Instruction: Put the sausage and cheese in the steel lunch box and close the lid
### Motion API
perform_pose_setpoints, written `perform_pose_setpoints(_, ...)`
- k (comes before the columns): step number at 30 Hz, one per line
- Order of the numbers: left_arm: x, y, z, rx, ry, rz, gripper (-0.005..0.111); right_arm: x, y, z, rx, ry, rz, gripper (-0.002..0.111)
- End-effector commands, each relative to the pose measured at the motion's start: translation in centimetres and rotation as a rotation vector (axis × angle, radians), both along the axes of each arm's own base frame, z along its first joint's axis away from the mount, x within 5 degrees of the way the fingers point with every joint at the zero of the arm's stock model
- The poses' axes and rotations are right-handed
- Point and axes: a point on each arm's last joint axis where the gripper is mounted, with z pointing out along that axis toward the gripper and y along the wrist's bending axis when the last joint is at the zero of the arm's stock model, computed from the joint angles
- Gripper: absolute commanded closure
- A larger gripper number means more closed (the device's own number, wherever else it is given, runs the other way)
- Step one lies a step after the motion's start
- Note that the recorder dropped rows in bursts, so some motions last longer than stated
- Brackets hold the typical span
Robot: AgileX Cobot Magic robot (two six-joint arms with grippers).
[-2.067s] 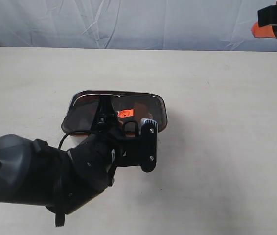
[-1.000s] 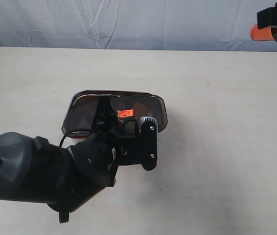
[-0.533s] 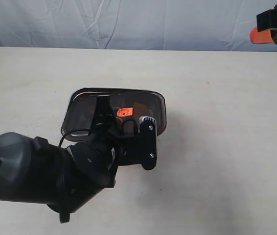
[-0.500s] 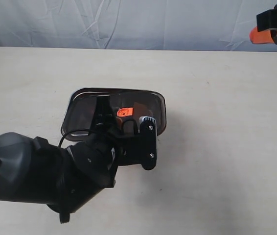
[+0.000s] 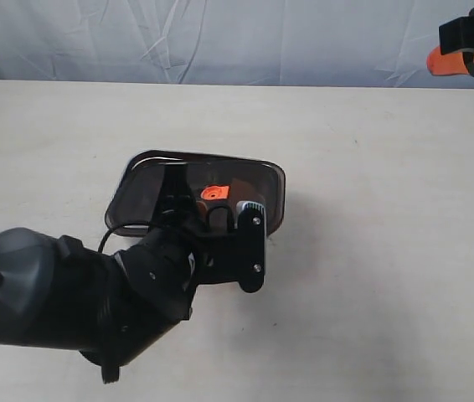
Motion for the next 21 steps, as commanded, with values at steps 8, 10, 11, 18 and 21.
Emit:
perform_pose_setpoints(8, -0.51, 0.77, -1.38, 0.028, 0.067, 0.063, 0.054, 0.07, -0.14, 0.15, 0.004, -0.006, -0.008, 0.064)
perform_pose_setpoints(10, -0.44, 0.87, -1.31, 0.036, 0.056, 0.07, 0.054, 0.07, -0.14, 0.15, 0.004, -0.006, -0.008, 0.064)
perform_pose_setpoints(11, -0.4, 0.93, -1.27, 0.039, 0.05, 0.075, 0.054, 0.07, -0.14, 0.15, 0.004, -0.006, -0.008, 0.064)
perform_pose_setpoints(18, -0.58, 1.05, -0.74, 0.029, 0.068, 0.081, 0.054, 0.1, -0.14, 0.17, 0.005, -0.01, -0.009, 0.064)
perform_pose_setpoints(21, -0.66, 1.01, -0.45, 0.023, 0.073, 0.069, 0.054, 0.1, -0.14, 0.17, 0.005, -0.01, -0.009, 0.064)
